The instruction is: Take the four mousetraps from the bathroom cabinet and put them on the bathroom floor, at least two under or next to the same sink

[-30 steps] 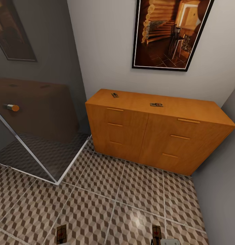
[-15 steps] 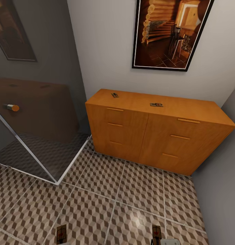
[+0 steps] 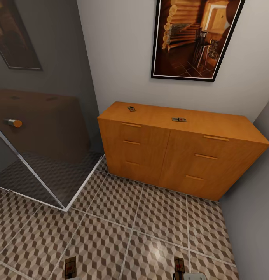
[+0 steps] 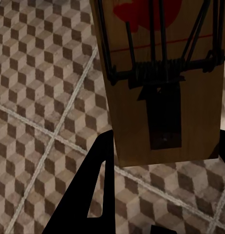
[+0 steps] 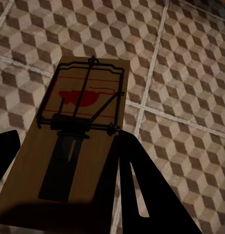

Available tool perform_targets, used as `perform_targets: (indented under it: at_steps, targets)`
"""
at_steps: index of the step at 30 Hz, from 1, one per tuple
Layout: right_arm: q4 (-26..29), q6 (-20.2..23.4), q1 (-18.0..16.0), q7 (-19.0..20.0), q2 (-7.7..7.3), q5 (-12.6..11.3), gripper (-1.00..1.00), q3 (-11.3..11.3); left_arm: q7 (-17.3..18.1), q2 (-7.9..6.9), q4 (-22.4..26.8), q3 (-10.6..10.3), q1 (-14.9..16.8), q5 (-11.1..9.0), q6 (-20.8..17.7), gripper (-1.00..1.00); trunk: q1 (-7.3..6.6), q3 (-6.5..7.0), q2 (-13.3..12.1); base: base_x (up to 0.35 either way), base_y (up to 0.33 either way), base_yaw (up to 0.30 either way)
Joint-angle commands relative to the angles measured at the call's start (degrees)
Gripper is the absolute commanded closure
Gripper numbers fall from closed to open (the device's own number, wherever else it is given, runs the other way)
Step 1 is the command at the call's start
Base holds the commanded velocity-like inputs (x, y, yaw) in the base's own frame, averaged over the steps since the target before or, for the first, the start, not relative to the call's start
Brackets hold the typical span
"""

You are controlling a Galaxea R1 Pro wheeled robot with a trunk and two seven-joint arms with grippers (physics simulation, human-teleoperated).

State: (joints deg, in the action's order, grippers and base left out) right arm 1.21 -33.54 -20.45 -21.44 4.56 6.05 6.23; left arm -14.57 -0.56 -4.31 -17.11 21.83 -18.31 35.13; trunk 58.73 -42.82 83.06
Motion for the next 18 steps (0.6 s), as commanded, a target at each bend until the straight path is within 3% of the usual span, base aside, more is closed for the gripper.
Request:
perform_targets:
  at_steps: [1, 18]
  targets:
    - [-0.07, -0.03, -0.03, -0.27, 0.01, 0.37, 1.00, 0.19, -0.46, 0.03, -0.18, -0.47, 0.06, 0.01, 0.20, 1.00, 0.00, -0.04, 0.02, 0.000, 0.000, 0.000]
    - [-0.07, -0.03, -0.05, -0.27, 0.01, 0.37, 1.00, 0.19, -0.46, 0.03, -0.16, -0.47, 0.07, -0.03, 0.21, 1.00, 0.00, -0.04, 0.02, 0.000, 0.000, 0.000]
